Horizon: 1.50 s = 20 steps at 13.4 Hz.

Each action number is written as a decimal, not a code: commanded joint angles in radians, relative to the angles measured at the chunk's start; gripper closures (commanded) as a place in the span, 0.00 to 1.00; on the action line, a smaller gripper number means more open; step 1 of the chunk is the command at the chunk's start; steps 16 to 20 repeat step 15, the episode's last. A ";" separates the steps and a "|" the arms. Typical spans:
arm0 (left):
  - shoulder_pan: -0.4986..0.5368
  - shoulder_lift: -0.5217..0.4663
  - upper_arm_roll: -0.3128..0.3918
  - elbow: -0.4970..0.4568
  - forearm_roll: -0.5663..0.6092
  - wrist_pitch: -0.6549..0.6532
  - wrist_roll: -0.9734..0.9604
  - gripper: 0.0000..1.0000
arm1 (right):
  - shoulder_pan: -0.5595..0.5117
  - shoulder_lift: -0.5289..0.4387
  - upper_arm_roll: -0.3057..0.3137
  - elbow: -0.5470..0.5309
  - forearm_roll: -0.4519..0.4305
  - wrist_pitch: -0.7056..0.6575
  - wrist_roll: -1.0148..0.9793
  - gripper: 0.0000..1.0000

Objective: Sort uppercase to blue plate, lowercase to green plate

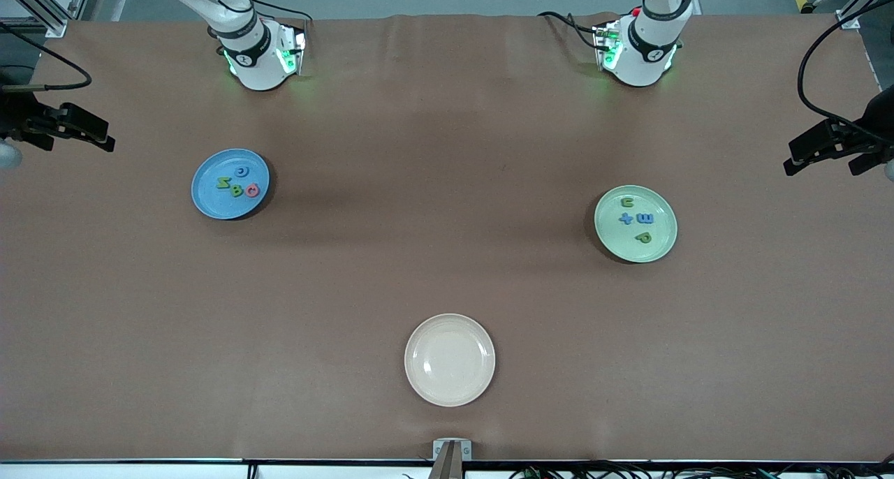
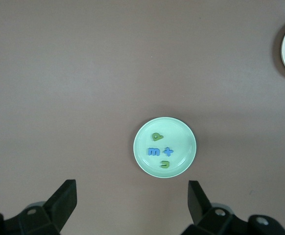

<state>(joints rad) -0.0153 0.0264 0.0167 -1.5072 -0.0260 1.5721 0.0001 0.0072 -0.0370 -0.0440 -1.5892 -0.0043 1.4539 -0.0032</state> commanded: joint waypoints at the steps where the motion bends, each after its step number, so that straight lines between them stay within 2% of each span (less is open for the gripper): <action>1: 0.000 -0.014 0.003 -0.002 0.003 0.003 0.012 0.00 | -0.044 -0.038 0.039 -0.041 0.015 0.020 -0.003 0.00; 8: -0.002 -0.014 0.003 -0.002 0.003 0.003 0.012 0.00 | -0.009 -0.058 0.029 -0.049 0.015 0.022 -0.003 0.00; 13: -0.002 -0.014 0.003 -0.002 0.003 0.003 0.012 0.00 | -0.010 -0.162 0.023 -0.181 0.015 0.112 -0.003 0.00; 20: -0.002 -0.014 0.003 -0.002 0.001 0.003 0.012 0.00 | -0.010 -0.161 0.020 -0.178 0.017 0.112 -0.001 0.00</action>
